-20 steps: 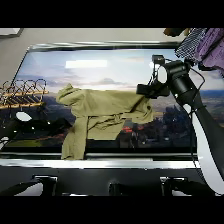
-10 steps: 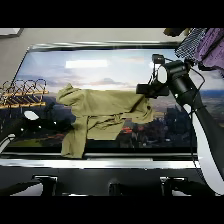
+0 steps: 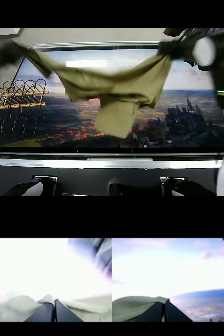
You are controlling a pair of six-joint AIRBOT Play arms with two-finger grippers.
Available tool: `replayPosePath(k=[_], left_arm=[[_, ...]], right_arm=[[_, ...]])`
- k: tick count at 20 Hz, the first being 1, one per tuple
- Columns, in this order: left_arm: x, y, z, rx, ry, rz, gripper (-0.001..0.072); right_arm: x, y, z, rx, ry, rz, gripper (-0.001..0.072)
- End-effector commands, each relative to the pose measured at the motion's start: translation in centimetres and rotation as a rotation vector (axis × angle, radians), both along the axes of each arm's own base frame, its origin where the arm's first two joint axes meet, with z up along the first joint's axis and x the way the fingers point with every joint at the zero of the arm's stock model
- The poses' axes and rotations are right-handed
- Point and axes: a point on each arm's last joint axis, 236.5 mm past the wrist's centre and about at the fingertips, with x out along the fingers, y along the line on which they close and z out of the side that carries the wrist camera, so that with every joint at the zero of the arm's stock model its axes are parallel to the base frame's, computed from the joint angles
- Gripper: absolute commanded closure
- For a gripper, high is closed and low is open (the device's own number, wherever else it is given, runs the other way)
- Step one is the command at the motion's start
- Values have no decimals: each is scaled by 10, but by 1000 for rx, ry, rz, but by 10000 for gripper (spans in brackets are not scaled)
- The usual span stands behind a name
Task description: Fold the clothes and pants, and hang the long-sleeved shirts on hangers.
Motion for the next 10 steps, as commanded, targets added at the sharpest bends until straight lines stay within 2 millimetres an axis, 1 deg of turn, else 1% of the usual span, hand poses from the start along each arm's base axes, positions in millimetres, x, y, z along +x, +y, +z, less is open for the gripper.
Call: replayPosePath(k=[1,2,3,5,7,8,9,10], left_arm=[[-75,19,170,0,-392,108,688],[-96,25,191,2,-440,148,688],[-119,32,207,1,-477,193,688],[-160,39,218,38,-508,266,688],[-195,37,222,70,-527,298,687],[-208,34,220,80,-527,304,688],[-221,31,216,94,-522,302,688],[-230,27,210,106,-505,294,688]], right_arm=[[-52,-32,112,28,-263,-43,691],[-72,-39,132,45,-310,-44,691],[-95,-47,149,50,-349,-43,691],[-141,-65,169,25,-386,-39,691],[-184,-80,177,27,-399,-43,691],[-203,-84,180,49,-404,-38,691],[-218,-86,181,69,-408,-29,691],[-230,-84,182,92,-412,-9,691]])
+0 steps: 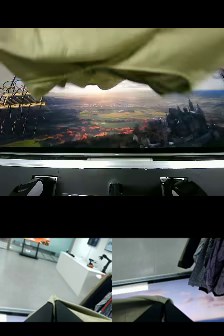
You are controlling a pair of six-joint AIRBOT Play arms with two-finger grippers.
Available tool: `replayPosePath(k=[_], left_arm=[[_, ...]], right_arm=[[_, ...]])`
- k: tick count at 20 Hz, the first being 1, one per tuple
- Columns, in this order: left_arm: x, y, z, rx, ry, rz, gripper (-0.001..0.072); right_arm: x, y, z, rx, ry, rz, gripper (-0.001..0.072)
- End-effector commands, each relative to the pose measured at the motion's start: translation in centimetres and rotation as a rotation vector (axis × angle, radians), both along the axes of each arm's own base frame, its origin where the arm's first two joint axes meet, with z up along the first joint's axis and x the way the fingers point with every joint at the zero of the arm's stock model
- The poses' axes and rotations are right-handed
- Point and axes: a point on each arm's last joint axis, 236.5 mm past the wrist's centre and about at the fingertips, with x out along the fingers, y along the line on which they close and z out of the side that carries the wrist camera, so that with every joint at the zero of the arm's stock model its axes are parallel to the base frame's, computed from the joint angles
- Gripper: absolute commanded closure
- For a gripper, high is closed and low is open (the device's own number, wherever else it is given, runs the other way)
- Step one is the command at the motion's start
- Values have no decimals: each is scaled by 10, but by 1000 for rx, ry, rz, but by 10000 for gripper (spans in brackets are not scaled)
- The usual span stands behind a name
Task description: Fold the clothes and pants, and hang the long-sleeved shirts on hangers.
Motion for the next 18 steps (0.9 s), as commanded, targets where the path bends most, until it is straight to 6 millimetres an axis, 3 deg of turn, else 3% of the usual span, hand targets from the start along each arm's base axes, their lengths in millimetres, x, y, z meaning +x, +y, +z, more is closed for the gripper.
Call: replayPosePath(k=[1,3,5,7,9,11,14,16,18], left_arm=[[-45,-5,-13,37,36,40,687],[-42,-8,-34,26,123,25,687],[-25,-3,-53,10,183,23,687],[10,8,-87,-57,279,24,687],[55,19,-149,-116,444,17,688],[103,23,-222,-178,594,4,687],[167,17,-349,-251,815,-1,687],[194,11,-430,-277,968,6,687],[212,7,-499,-292,1110,11,687]], right_arm=[[-56,-5,7,41,-21,55,691],[-58,3,8,72,-25,89,691],[-35,10,-3,61,20,84,691],[8,22,-25,26,103,71,690],[67,42,-68,-17,239,67,691],[131,64,-134,-136,410,87,691],[213,93,-260,-248,663,115,691],[252,109,-342,-245,782,112,689],[274,122,-412,-238,870,116,689]])
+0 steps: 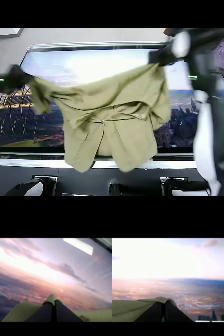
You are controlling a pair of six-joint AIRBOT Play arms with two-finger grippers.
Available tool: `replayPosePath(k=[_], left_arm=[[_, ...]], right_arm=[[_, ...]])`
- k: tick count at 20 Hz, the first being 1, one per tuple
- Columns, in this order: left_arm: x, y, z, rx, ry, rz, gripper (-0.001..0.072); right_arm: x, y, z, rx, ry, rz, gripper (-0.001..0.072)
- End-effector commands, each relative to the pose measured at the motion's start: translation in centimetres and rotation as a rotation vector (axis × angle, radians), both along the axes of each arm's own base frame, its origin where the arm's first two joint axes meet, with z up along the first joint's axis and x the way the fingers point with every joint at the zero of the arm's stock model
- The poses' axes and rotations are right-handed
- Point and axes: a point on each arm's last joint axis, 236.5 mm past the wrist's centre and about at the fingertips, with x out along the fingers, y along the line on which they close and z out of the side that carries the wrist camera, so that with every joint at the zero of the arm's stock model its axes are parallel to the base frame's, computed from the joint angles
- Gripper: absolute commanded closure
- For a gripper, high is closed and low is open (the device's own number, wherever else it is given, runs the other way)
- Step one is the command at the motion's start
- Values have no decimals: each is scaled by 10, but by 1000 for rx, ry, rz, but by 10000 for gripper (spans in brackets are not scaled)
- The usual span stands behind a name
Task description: Fold the clothes and pants, and hang the long-sleeved shirts on hangers.
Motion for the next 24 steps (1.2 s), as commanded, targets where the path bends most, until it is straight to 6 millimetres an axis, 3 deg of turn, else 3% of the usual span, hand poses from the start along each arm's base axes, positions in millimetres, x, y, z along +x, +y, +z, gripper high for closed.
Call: replayPosePath(k=[1,3,4,5,6,7,8,9,10,12,13,14,16,18,21,24], left_arm=[[28,-9,-133,-37,241,7,686],[32,-14,-173,-88,328,17,685],[33,-17,-184,-110,354,21,679],[33,-18,-189,-135,365,29,600],[34,-16,-186,-155,365,38,430],[33,-12,-178,-173,363,42,283],[31,-6,-166,-170,361,22,166],[27,1,-153,-156,354,-8,120],[20,11,-141,-140,350,-36,86],[-3,31,-127,-99,363,-60,85],[-18,42,-127,-64,374,-51,85],[-33,49,-130,-41,373,-49,84],[-67,53,-148,-40,401,-35,84],[-97,41,-170,-50,436,-71,85],[-116,17,-191,-104,474,-122,87],[-118,10,-198,-97,481,-134,90]], right_arm=[[40,24,-134,-11,185,5,689],[39,31,-169,-3,252,9,689],[38,31,-172,-6,263,16,689],[38,30,-167,-18,260,36,689],[37,28,-157,-12,249,57,683],[37,23,-140,10,229,78,603],[34,15,-120,33,215,108,447],[27,2,-99,73,205,133,316],[20,-12,-78,119,196,145,294],[2,-46,-45,223,185,158,281],[-12,-63,-40,275,204,170,271],[-27,-77,-45,324,237,178,193],[-60,-102,-78,427,349,111,90],[-92,-107,-127,515,467,50,84],[-130,-87,-197,600,615,31,85],[-157,-72,-243,626,714,31,86]])
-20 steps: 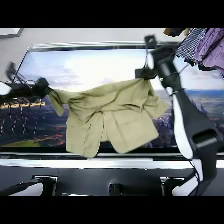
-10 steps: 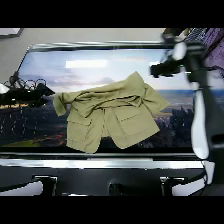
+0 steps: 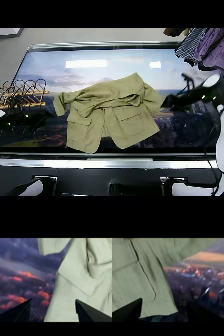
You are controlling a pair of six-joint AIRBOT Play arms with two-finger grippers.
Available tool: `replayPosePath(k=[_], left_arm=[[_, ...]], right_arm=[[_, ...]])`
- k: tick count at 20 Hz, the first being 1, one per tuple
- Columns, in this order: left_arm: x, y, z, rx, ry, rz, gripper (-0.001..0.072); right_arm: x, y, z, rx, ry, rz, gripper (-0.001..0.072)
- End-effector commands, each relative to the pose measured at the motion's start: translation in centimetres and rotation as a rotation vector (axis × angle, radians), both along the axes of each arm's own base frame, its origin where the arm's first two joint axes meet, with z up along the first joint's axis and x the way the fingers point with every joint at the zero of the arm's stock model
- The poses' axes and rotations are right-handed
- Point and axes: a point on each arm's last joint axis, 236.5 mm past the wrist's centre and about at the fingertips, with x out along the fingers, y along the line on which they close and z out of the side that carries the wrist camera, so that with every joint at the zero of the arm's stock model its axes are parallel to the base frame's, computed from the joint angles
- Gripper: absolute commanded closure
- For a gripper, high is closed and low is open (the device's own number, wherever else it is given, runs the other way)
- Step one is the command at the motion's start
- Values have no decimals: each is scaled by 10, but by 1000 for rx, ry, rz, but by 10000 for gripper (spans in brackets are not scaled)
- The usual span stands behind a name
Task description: Fold the clothes and pants, and hang the long-sleeved shirts on hangers.
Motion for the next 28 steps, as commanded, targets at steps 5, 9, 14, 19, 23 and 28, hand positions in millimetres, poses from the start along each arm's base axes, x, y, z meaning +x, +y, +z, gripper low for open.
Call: replayPosePath(k=[5,9,14,19,23,28], left_arm=[[-10,-10,-11,-3,10,-29,91],[-13,-12,-11,-8,22,-39,91],[-34,-17,-31,-24,89,-46,90],[-69,-46,-59,-74,171,-104,90],[-69,-65,-73,-54,166,-143,90],[-52,-85,-85,-80,144,-114,129]], right_arm=[[-42,29,-74,115,152,-9,87],[-35,51,-70,233,163,-49,133],[-48,57,-62,267,209,-19,690],[-46,58,-53,266,194,-34,690],[-42,63,-48,296,185,-46,690],[-37,69,-41,330,173,-60,690]])
